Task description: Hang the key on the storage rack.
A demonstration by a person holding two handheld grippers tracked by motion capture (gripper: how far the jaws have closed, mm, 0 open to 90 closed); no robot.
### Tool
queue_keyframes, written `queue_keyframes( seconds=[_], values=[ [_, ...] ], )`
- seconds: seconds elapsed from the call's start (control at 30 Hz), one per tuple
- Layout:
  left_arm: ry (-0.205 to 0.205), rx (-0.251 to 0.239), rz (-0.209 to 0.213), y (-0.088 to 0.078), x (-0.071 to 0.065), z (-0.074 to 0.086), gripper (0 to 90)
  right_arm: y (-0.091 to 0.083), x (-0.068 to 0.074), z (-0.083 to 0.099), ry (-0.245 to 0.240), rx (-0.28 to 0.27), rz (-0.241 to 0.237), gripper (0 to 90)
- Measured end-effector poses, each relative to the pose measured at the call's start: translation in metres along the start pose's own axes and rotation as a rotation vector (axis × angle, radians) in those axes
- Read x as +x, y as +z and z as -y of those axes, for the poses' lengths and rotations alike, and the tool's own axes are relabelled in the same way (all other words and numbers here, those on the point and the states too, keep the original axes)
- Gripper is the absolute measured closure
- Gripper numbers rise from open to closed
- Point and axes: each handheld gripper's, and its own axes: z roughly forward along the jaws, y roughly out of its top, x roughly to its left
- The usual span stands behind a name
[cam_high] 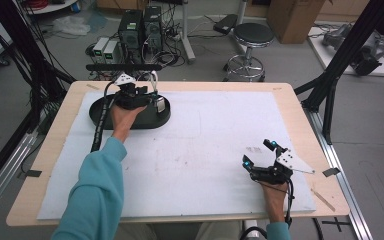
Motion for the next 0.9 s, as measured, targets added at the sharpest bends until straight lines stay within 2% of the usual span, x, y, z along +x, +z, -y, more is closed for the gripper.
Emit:
queue_keyframes(
  seconds=[0.03,0.07,0.1,0.13,0.2,0.27,0.4,0.57,0.67,0.77,0.9],
  values=[
    [0.035,-0.008,-0.014,-0.002,-0.003,0.001,28.8,0.000,0.000,0.000,-0.001,0.000,0.000,0.8],
    [0.050,-0.012,-0.015,-0.004,-0.006,0.001,18.3,0.000,0.000,0.000,-0.002,0.000,0.000,0.8],
    [0.049,-0.010,0.019,-0.006,-0.006,0.002,8.4,0.000,0.000,0.000,-0.002,0.000,0.000,0.8],
    [0.050,-0.025,0.048,-0.010,-0.007,0.002,6.1,0.000,0.000,0.000,-0.002,0.000,0.000,0.8],
    [0.094,-0.054,0.052,-0.020,-0.012,0.004,1.7,0.000,0.000,0.000,0.001,0.001,-0.001,0.8],
    [0.102,-0.067,0.062,-0.033,-0.014,0.006,1.7,0.000,0.000,0.000,-0.008,-0.003,-0.002,0.8],
    [0.120,-0.106,0.056,-0.063,-0.017,0.014,1.7,0.000,0.000,0.000,-0.004,0.000,-0.002,0.8],
    [0.115,-0.142,0.055,-0.100,-0.016,0.038,1.6,0.000,0.000,0.000,0.001,0.000,-0.001,0.8],
    [0.126,-0.127,0.063,-0.115,-0.017,0.055,1.7,0.000,0.001,0.000,-0.008,0.002,-0.001,0.8],
    [0.118,-0.136,0.076,-0.129,-0.019,0.069,1.7,0.000,0.001,0.000,-0.010,0.000,0.000,0.8],
    [0.112,-0.184,0.088,-0.146,-0.022,0.081,1.7,0.000,0.001,0.000,-0.004,0.002,-0.001,0.8]
  ],
)
